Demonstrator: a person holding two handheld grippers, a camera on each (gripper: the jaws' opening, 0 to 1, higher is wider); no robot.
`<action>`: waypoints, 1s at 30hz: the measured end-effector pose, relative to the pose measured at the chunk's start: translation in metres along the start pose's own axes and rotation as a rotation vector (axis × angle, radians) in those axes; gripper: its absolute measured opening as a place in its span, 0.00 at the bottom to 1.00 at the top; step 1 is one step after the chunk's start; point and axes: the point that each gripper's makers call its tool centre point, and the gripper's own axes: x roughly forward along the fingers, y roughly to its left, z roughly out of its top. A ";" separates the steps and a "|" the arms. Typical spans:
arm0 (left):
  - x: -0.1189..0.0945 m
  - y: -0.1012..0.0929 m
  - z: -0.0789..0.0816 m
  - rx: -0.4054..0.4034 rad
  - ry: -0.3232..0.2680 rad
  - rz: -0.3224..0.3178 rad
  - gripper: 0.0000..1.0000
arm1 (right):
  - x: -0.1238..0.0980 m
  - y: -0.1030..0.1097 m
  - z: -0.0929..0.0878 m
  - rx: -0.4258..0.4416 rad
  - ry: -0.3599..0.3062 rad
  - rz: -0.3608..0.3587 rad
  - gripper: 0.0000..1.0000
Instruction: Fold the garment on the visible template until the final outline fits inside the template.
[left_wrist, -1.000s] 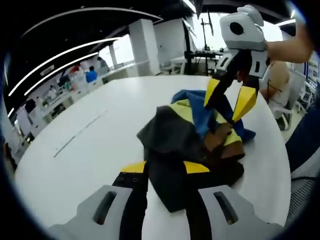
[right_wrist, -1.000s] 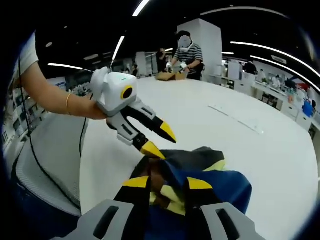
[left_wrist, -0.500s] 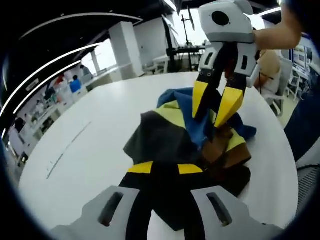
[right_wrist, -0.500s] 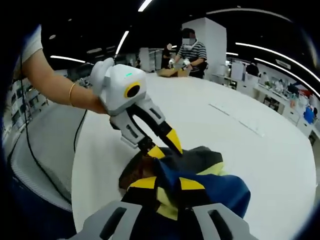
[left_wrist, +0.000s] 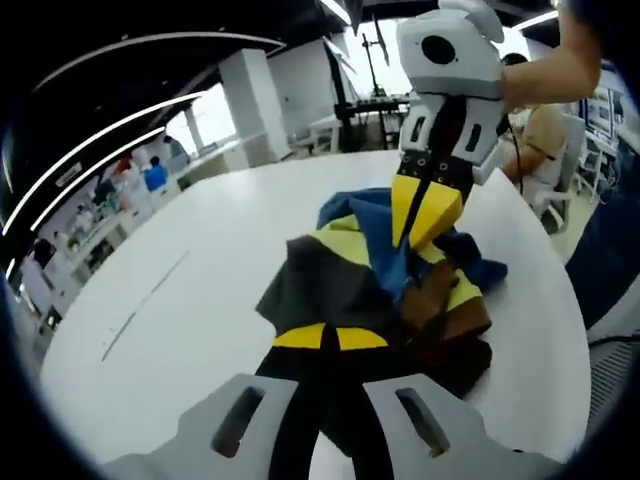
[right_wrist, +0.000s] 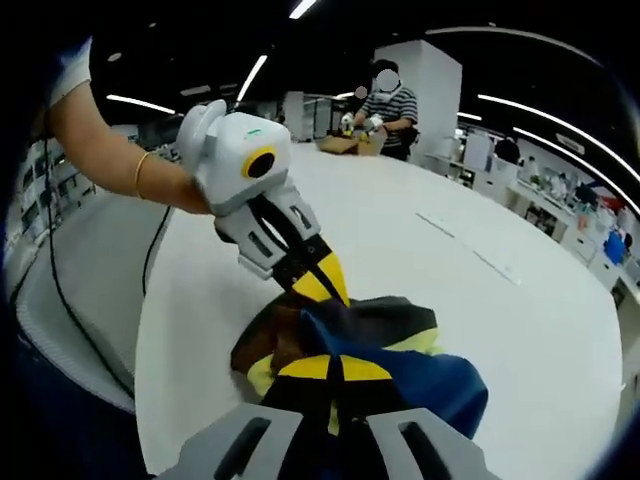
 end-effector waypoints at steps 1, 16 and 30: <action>-0.004 0.000 0.001 -0.010 -0.007 0.001 0.00 | -0.003 -0.001 0.005 0.015 -0.024 -0.001 0.00; -0.054 -0.001 0.020 -0.093 -0.066 0.038 0.00 | -0.056 -0.020 0.033 0.109 -0.140 -0.090 0.00; -0.111 -0.004 0.024 -0.147 -0.072 0.123 0.00 | -0.098 -0.028 0.039 0.138 -0.160 -0.164 0.00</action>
